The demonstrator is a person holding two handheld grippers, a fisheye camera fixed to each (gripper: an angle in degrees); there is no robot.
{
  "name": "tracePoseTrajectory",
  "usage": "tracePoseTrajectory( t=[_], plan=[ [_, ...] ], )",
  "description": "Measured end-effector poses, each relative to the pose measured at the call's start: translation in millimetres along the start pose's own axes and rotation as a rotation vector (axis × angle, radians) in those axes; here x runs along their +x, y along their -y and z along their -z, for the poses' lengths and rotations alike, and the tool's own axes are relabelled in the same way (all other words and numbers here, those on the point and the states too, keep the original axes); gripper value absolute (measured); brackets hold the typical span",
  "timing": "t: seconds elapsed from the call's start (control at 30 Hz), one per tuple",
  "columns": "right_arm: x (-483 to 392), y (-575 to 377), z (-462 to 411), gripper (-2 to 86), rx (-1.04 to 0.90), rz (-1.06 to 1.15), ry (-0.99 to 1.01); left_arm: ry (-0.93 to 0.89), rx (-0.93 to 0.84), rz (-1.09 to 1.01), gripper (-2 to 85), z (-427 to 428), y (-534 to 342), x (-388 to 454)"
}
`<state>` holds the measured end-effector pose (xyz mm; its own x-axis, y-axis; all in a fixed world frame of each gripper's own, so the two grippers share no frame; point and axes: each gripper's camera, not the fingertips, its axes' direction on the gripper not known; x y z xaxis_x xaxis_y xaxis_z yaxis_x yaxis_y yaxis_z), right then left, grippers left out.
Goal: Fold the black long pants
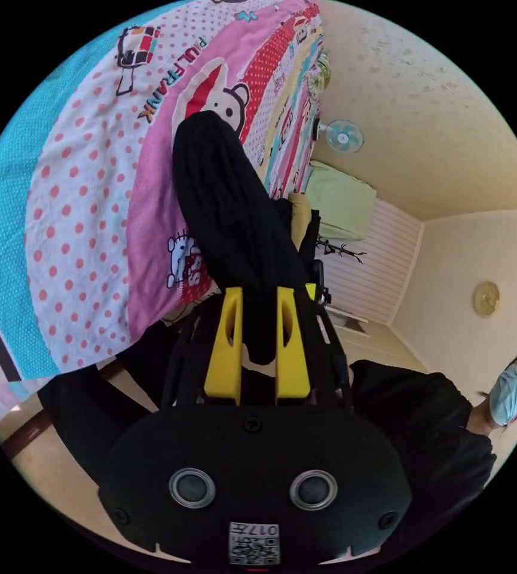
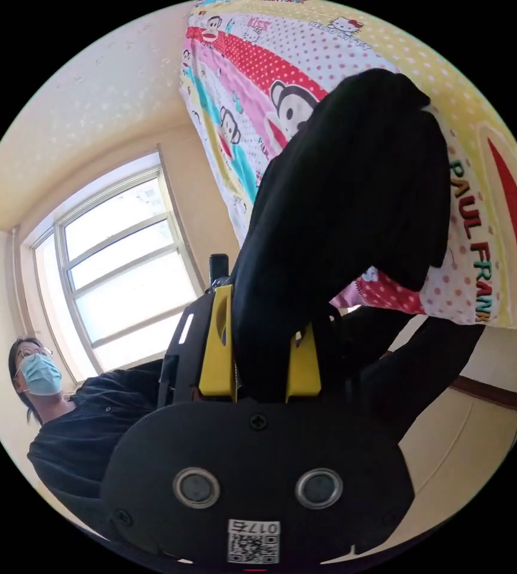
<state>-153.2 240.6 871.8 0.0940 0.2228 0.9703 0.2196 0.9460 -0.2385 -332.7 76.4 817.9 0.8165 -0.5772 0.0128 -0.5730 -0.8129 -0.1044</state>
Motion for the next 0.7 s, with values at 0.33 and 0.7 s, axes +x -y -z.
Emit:
tracePoseTrajectory(
  t=[0.33,0.7],
  plan=[
    [-101,25,-132,12.1,-0.318,0.338,0.071,0.226,0.437,-0.143,9.4,160,-116,79],
    [-28,-48,-94,1.9,-0.221,0.259,-0.552,0.401,0.67,0.505,9.8,183,-211,-36]
  ],
)
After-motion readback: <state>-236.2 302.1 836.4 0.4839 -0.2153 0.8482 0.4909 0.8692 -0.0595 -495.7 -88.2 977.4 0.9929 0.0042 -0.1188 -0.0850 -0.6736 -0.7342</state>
